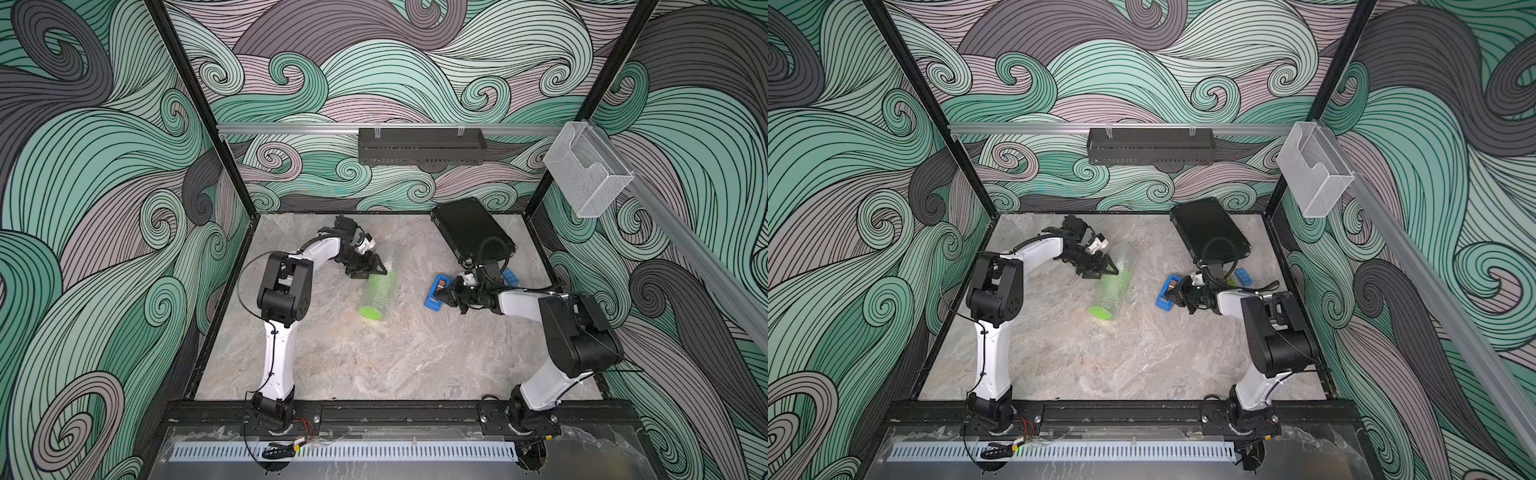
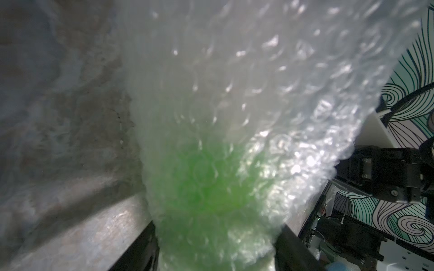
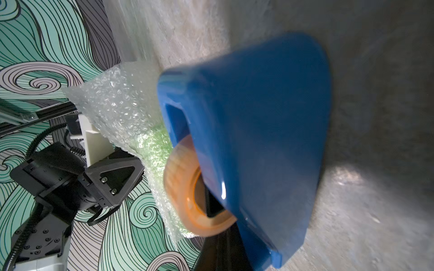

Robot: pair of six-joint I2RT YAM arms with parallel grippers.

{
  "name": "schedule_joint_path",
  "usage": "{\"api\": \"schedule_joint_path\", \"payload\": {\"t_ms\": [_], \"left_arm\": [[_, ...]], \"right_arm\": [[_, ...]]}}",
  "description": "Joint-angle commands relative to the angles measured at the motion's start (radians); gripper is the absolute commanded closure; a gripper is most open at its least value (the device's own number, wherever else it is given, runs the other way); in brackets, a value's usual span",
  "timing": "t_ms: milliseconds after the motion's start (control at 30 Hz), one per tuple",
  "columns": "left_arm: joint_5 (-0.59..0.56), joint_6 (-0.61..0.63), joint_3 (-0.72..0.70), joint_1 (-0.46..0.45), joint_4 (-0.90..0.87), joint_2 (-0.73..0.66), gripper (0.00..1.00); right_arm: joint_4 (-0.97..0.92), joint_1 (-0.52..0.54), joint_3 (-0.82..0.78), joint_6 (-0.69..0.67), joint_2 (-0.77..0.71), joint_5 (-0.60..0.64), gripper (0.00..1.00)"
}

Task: Wrap wine glasses in bubble wrap
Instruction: Pull the tape from the tape cutter.

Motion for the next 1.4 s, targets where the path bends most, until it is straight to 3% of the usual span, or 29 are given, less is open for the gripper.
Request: {"api": "schedule_joint_path", "payload": {"t_ms": [0,700,867,1167,1367], "left_arm": [[-0.203,0.028,-0.067,-0.028,-0.101,0.072,0.32],[-0.202,0.025,-0.062,-0.045,-0.104,0.080,0.32],[-0.202,0.025,-0.065,-0.048,-0.101,0.079,0.32],[-0.205,0.025,-0.064,-0.052,-0.101,0.077,0.32],[-0.206,0.025,-0.064,-0.052,-0.101,0.079,0.32]], "right_arm": [[-0.050,-0.011,0.057,0.013,-0.016,0.032,1.00],[-0.262,-0.040,0.190,-0.026,0.002,0.067,1.00],[-0.223,-0.046,0.182,0.013,-0.010,0.056,1.00],[0.047,-0.065,0.090,0.208,0.002,0.013,1.00],[0.096,-0.074,0.058,0.249,0.001,0.016,1.00]]}}
